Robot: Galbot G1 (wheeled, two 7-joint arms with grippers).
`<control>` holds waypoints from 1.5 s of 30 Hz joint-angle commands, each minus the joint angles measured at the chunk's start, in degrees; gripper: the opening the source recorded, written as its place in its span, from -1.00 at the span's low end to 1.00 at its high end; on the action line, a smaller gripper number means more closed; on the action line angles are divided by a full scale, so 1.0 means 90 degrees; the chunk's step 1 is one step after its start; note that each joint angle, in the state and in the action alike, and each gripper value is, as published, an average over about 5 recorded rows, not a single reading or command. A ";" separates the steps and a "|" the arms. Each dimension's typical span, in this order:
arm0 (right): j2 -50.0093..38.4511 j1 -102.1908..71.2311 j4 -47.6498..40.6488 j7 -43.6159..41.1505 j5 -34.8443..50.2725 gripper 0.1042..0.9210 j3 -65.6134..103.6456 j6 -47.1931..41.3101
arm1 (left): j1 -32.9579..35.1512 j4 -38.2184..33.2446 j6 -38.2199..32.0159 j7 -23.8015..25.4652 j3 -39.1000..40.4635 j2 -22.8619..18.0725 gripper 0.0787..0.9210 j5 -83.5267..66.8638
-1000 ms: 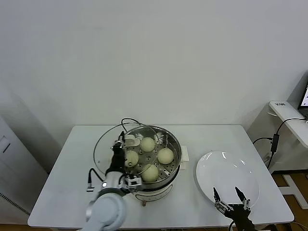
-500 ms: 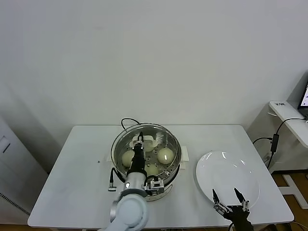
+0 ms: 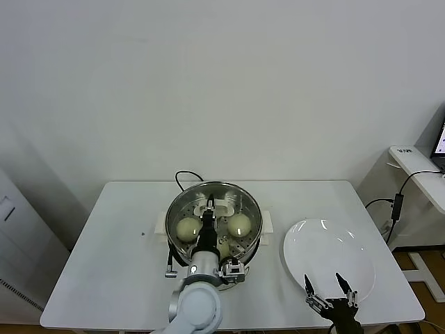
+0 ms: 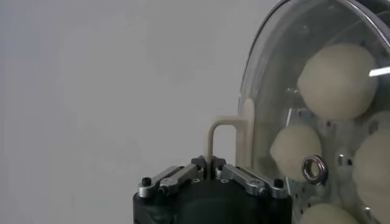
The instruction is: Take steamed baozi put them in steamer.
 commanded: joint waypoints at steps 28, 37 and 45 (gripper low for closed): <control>-0.0262 0.0422 -0.0149 0.0051 0.0076 0.76 -0.0286 0.0078 | 0.1156 -0.1701 -0.0137 -0.1007 -0.0788 0.0801 0.08 -0.3157; -0.0685 0.1196 -0.0228 0.0339 0.0562 0.76 -0.0371 0.0142 | 0.1416 -0.2336 -0.1586 -0.1872 -0.1664 0.1057 0.67 -0.5028; -0.0718 0.1686 -0.0338 0.0569 0.0861 0.76 -0.0492 0.0155 | 0.1663 -0.2293 -0.2673 -0.2887 -0.2776 0.0925 0.77 -0.6675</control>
